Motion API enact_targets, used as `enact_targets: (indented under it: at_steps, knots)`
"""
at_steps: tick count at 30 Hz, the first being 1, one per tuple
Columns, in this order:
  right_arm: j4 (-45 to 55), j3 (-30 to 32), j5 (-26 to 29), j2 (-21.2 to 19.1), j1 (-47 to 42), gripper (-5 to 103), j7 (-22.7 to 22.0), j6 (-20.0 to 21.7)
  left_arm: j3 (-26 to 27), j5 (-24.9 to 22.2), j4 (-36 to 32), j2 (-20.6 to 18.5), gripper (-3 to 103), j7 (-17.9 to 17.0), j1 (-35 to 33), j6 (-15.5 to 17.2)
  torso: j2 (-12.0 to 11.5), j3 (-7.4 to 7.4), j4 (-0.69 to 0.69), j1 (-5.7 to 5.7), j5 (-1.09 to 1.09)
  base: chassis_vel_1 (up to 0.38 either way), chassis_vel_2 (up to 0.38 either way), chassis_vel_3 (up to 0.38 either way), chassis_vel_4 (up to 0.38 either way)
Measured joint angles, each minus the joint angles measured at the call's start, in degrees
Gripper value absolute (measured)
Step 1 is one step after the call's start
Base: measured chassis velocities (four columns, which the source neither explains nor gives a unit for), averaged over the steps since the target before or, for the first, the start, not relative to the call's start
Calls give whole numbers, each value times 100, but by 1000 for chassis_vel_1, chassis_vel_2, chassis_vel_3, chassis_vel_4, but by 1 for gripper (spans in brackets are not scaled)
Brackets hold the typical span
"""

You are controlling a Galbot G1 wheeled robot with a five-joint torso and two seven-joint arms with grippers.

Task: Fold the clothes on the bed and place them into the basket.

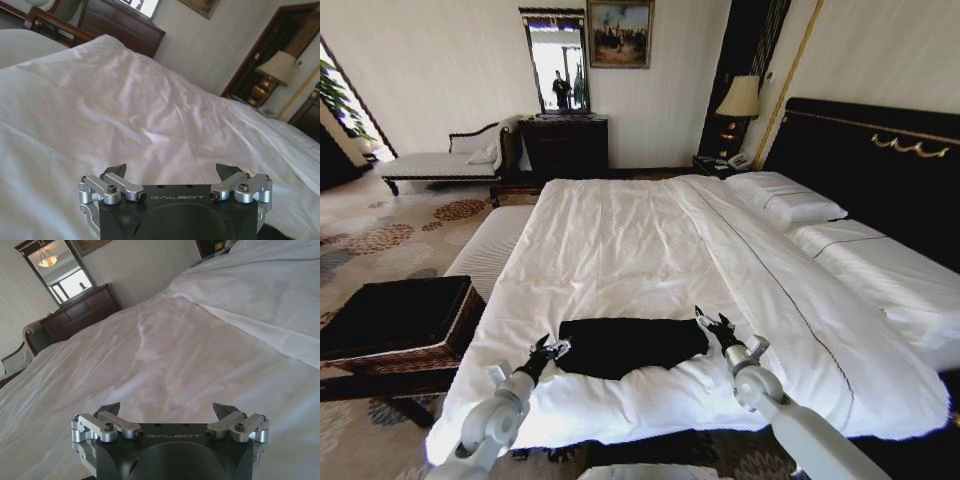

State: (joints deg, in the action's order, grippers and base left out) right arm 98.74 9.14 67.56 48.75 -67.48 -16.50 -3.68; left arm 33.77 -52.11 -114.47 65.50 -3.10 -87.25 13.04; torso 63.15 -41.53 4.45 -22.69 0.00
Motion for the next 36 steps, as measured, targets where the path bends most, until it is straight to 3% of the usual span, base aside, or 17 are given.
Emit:
enact_targets:
  at_steps: [3,5,8,10,13,15,16,19,22,27,29,36]
  knots:
    - [24,-13,525,-38,99,100,-50,482,442,-421,-174,55,100,-92,62,89,0,0,1,0,-1,0,0,0,0]
    - [57,-10,600,-52,99,102,-54,577,552,-511,-228,42,100,-102,68,110,0,0,2,0,0,0,0,0,0]
    - [98,-12,686,-97,98,88,-40,779,859,-695,-303,-31,100,-129,91,168,0,0,1,0,0,0,0,0,0]
    - [106,-12,706,-105,98,88,-17,834,911,-720,-304,-50,100,-135,95,178,0,0,1,0,0,0,0,0,0]
    - [141,-12,743,-131,85,71,30,981,1003,-742,-290,-89,100,-139,95,195,0,0,1,0,0,0,0,0,0]
    - [151,-29,724,-161,61,68,49,1047,1020,-742,-277,-91,100,-141,89,200,0,0,1,0,-1,0,0,0,0]
    - [151,-29,724,-161,61,68,49,1047,1020,-742,-277,-91,100,-141,89,200,0,0,1,0,-1,0,0,0,0]
    - [194,-56,689,-183,0,53,55,1140,1077,-774,-254,-90,100,-152,105,215,0,0,1,0,-1,0,0,0,0]
    - [215,-69,656,-190,-46,44,55,1162,1158,-851,-219,-100,100,-160,142,228,0,0,1,0,-1,0,0,0,0]
    - [238,-92,578,-200,-124,43,77,1165,1325,-1015,-134,-131,100,-178,203,249,0,0,2,0,0,0,0,0,0]
    - [242,-96,539,-201,-134,32,104,1157,1390,-1060,-99,-148,100,-180,209,251,0,0,1,0,0,0,0,0,0]
    - [90,-110,413,-157,28,11,247,922,1440,-1071,-105,-137,100,-180,156,253,0,0,0,0,0,0,0,0,0]
